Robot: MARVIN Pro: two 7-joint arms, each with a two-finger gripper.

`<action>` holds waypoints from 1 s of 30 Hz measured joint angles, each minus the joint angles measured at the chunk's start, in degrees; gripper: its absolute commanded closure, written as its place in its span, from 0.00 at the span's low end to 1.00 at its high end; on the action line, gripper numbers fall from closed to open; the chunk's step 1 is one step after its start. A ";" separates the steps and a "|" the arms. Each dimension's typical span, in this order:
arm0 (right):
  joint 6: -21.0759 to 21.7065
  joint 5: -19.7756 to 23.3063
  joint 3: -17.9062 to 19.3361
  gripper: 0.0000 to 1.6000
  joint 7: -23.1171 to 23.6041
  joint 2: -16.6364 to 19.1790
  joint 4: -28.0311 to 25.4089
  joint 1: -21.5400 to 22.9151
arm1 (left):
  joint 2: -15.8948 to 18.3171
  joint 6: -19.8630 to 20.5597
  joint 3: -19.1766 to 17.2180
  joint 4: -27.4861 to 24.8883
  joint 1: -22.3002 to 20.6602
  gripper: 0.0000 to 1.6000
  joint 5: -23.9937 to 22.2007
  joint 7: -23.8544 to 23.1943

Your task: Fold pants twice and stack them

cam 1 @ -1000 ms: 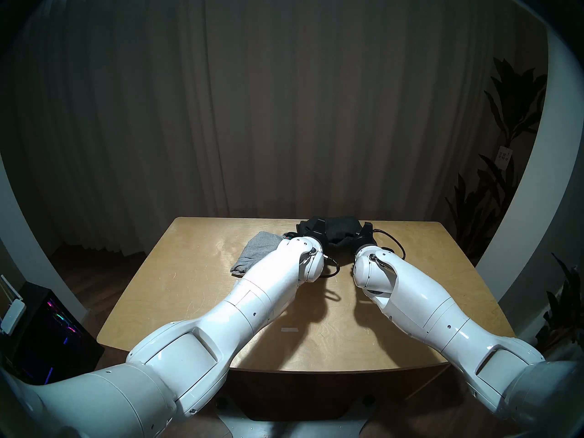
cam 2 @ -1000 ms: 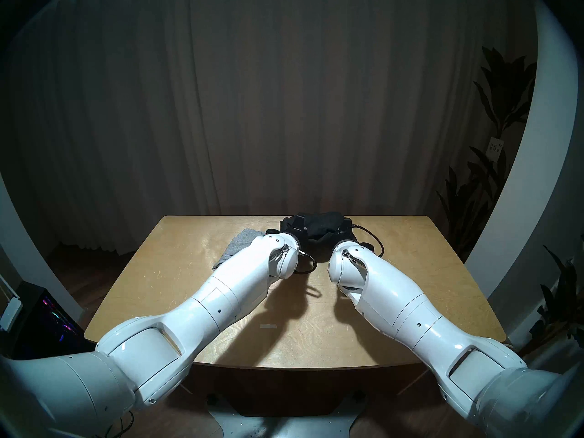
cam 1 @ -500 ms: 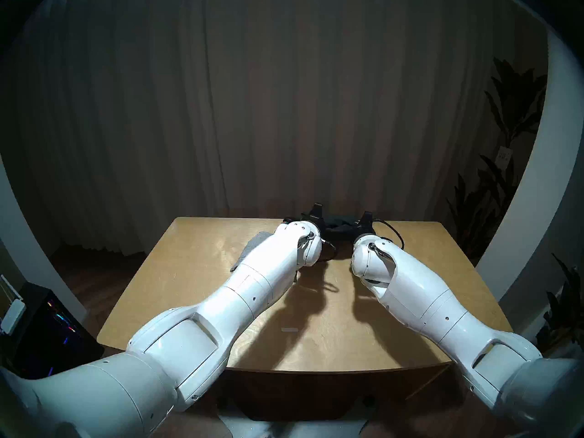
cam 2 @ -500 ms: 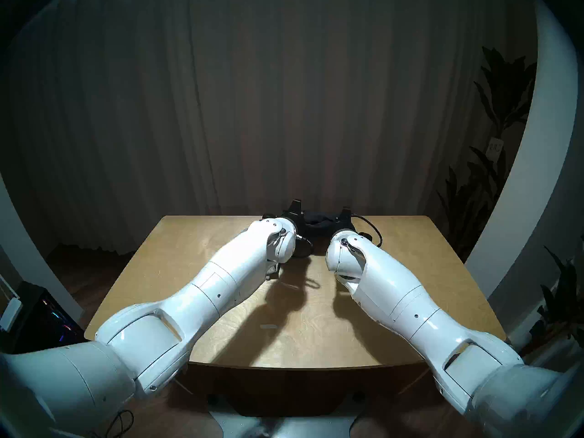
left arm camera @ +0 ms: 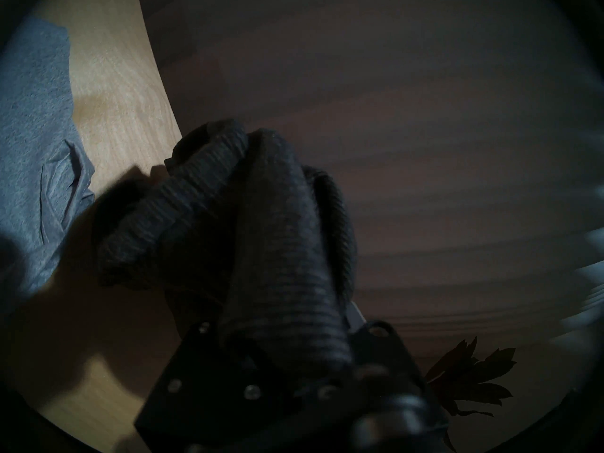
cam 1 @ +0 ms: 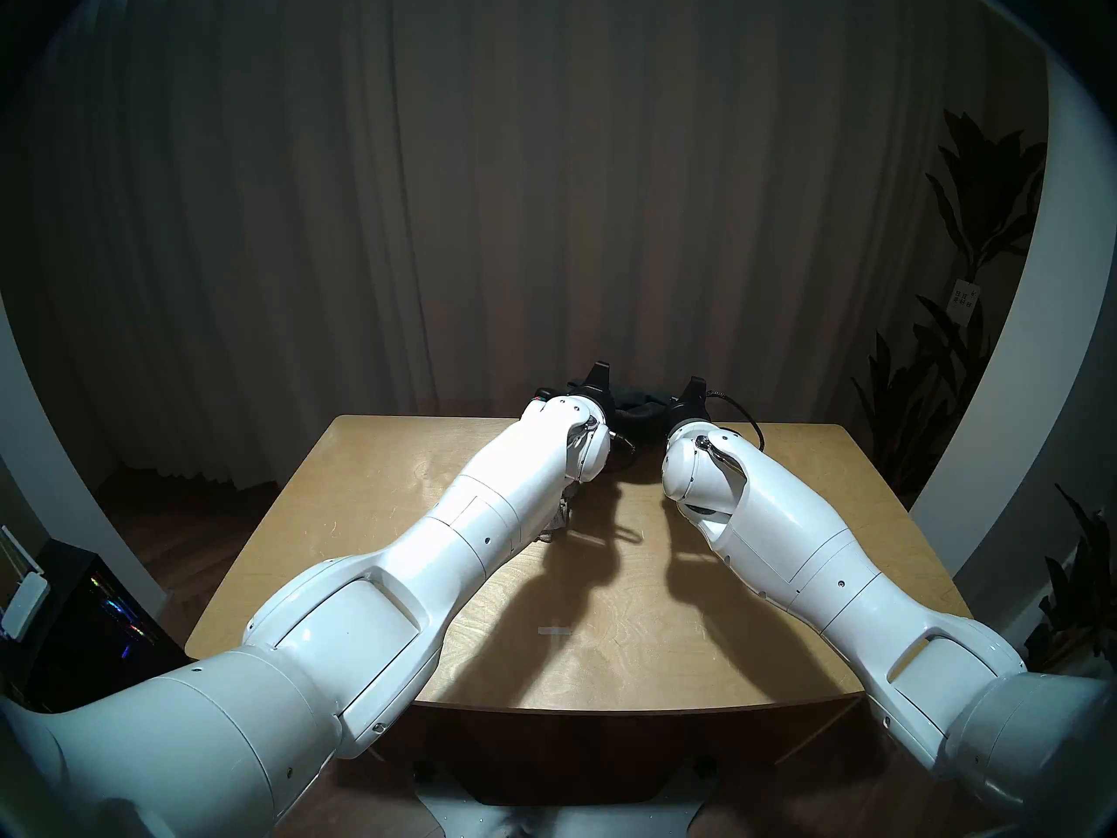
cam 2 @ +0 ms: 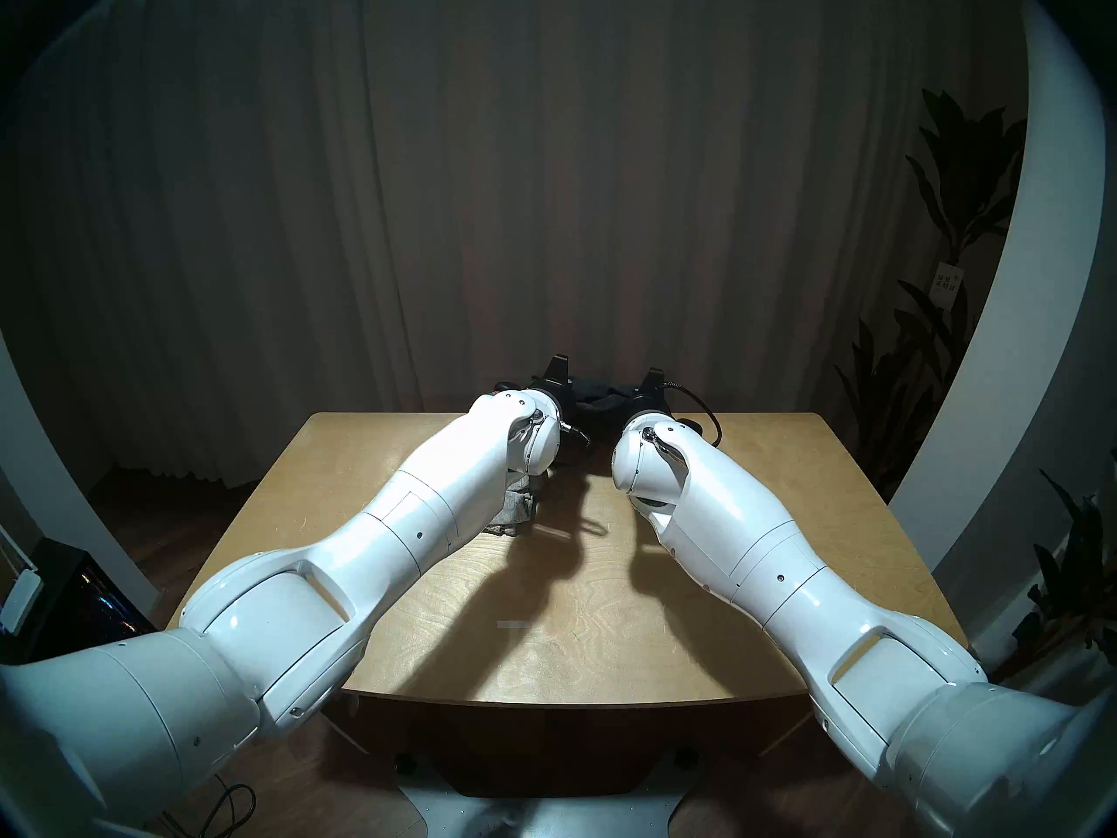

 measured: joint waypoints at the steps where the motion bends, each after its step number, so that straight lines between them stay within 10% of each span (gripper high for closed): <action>1: 0.05 -0.02 0.00 1.00 0.03 -0.24 0.17 0.27 | -0.01 0.14 -0.02 0.47 -0.34 1.00 0.13 -0.10; 30: 3.28 -1.86 -0.54 1.00 1.83 -6.78 8.56 8.06 | 3.33 4.22 -1.12 2.36 -5.94 1.00 3.69 -4.72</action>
